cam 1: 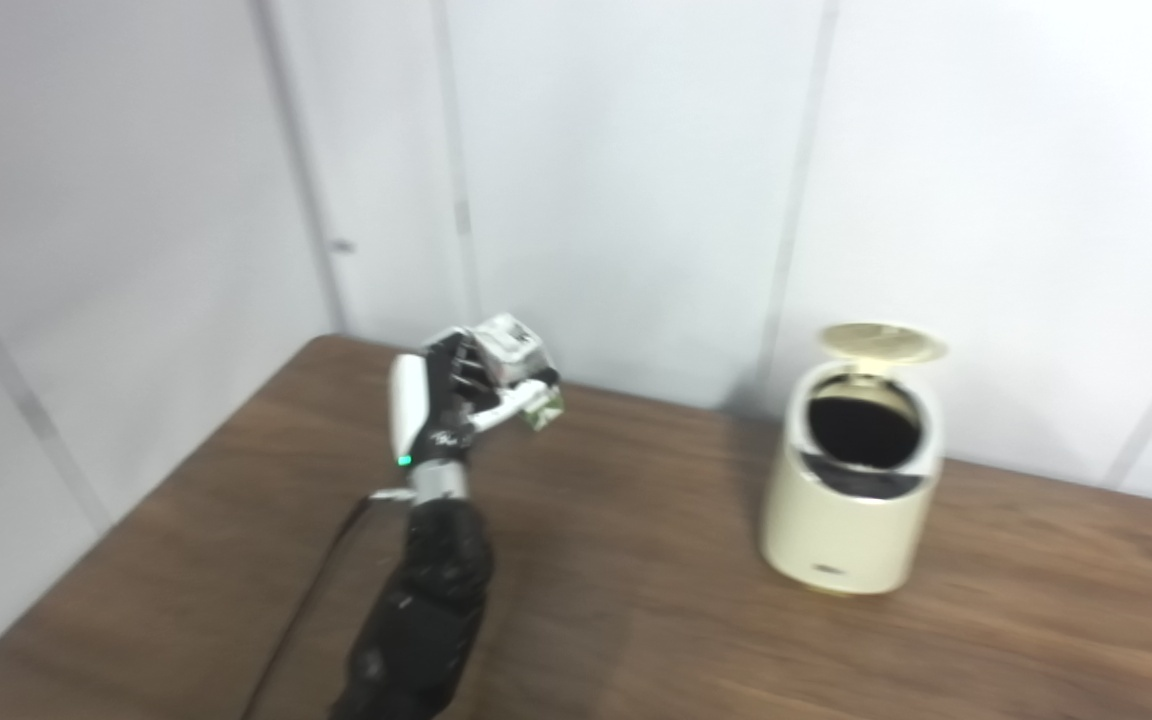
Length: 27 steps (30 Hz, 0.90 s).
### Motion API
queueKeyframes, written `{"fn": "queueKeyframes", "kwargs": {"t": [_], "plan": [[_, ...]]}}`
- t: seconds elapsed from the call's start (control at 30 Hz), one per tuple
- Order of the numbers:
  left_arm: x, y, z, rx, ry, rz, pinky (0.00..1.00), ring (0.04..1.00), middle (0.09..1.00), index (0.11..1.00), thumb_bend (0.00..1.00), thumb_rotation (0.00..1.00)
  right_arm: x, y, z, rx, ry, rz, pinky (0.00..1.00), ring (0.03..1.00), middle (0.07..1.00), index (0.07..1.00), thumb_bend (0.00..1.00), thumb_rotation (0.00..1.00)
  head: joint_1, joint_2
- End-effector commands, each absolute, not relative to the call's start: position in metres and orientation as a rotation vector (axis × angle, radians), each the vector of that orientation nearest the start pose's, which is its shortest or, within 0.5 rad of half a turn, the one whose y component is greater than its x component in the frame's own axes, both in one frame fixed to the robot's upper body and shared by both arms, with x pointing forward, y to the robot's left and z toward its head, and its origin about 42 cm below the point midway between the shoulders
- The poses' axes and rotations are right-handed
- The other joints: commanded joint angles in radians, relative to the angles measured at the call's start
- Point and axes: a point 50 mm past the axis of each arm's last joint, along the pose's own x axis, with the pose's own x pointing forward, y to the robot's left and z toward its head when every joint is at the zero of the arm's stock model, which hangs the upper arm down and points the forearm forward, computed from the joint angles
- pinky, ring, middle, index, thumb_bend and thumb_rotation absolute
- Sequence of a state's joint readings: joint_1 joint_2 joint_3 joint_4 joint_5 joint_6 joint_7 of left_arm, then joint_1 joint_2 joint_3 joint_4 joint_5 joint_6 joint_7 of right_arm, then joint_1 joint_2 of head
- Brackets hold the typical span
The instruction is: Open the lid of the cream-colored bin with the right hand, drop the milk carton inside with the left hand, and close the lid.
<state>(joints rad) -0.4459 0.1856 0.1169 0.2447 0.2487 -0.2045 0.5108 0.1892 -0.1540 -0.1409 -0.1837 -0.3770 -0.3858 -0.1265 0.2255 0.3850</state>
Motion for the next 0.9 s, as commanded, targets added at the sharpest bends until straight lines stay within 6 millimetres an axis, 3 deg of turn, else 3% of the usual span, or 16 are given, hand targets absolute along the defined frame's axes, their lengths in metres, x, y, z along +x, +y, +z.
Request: {"fn": "queueKeyframes", "kwargs": {"t": [0.0, 0.03, 0.13, 0.17, 0.23, 0.4, 0.6, 0.63, 0.67, 0.73, 0.8, 0.87], "plan": [[0.408, 0.277, 0.253, 0.227, -0.704, 0.473, 0.28, 0.385, 0.494, 0.52, 0.5, 0.0, 0.22, -0.278, 0.134, -0.536, -0.422, -0.177, 0.31, 0.514, 0.654, 0.629, 0.24, 0.56, -0.015, -0.004], [0.401, 0.267, 0.259, 0.2, -0.752, 0.442, 0.28, 0.384, 0.499, 0.514, 0.5, 0.0, 0.223, -0.274, 0.133, -0.537, -0.426, -0.177, 0.28, 0.477, 0.646, 0.628, 0.23, 0.53, -0.029, -0.01], [0.388, 0.245, 0.269, 0.141, -0.842, 0.373, 0.24, 0.366, 0.499, 0.513, 0.5, 0.0, 0.232, -0.264, 0.13, -0.558, -0.415, -0.18, 0.32, 0.501, 0.642, 0.623, 0.21, 0.52, -0.063, -0.032], [0.384, 0.236, 0.272, 0.119, -0.877, 0.346, 0.34, 0.411, 0.485, 0.505, 0.5, 0.0, 0.236, -0.26, 0.129, -0.569, -0.402, -0.185, 0.4, 0.56, 0.642, 0.622, 0.19, 0.51, -0.077, -0.04], [0.378, 0.22, 0.276, 0.077, -0.925, 0.305, 0.41, 0.446, 0.472, 0.496, 0.5, 0.0, 0.241, -0.254, 0.127, -0.58, -0.384, -0.19, 0.45, 0.595, 0.643, 0.623, 0.17, 0.48, -0.093, -0.044], [0.37, 0.19, 0.281, 0.019, -0.977, 0.228, 0.45, 0.459, 0.472, 0.497, 0.5, 0.0, 0.256, -0.238, 0.122, -0.58, -0.377, -0.196, 0.42, 0.587, 0.645, 0.634, 0.13, 0.45, -0.155, -0.053], [0.362, 0.165, 0.289, 0.027, -1.025, 0.147, 0.42, 0.456, 0.467, 0.51, 0.5, 0.0, 0.27, -0.224, 0.119, -0.54, -0.367, -0.205, 0.41, 0.578, 0.637, 0.631, 0.13, 0.45, -0.229, -0.059], [0.362, 0.161, 0.29, 0.032, -1.03, 0.125, 0.42, 0.457, 0.466, 0.511, 0.5, 0.0, 0.272, -0.222, 0.119, -0.527, -0.364, -0.206, 0.39, 0.565, 0.634, 0.629, 0.13, 0.4, -0.235, -0.06], [0.362, 0.157, 0.29, 0.036, -1.031, 0.104, 0.41, 0.455, 0.467, 0.507, 0.5, 0.0, 0.274, -0.219, 0.119, -0.514, -0.361, -0.205, 0.29, 0.443, 0.627, 0.634, 0.14, 0.27, -0.246, -0.061], [0.363, 0.15, 0.289, 0.035, -1.029, 0.068, 0.4, 0.453, 0.468, 0.509, 0.5, 0.0, 0.276, -0.213, 0.12, -0.505, -0.345, -0.204, 0.2, 0.314, 0.617, 0.645, 0.15, 0.17, -0.258, -0.066], [0.365, 0.143, 0.29, 0.033, -1.03, 0.04, 0.4, 0.449, 0.468, 0.507, 0.5, 0.0, 0.278, -0.21, 0.12, -0.516, -0.34, -0.206, 0.18, 0.301, 0.619, 0.657, 0.17, 0.08, -0.271, -0.069], [0.368, 0.136, 0.291, 0.035, -1.031, 0.004, 0.38, 0.435, 0.475, 0.506, 0.5, 0.0, 0.279, -0.207, 0.119, -0.528, -0.349, -0.207, 0.3, 0.463, 0.62, 0.648, 0.19, 0.03, -0.279, -0.072]]}}
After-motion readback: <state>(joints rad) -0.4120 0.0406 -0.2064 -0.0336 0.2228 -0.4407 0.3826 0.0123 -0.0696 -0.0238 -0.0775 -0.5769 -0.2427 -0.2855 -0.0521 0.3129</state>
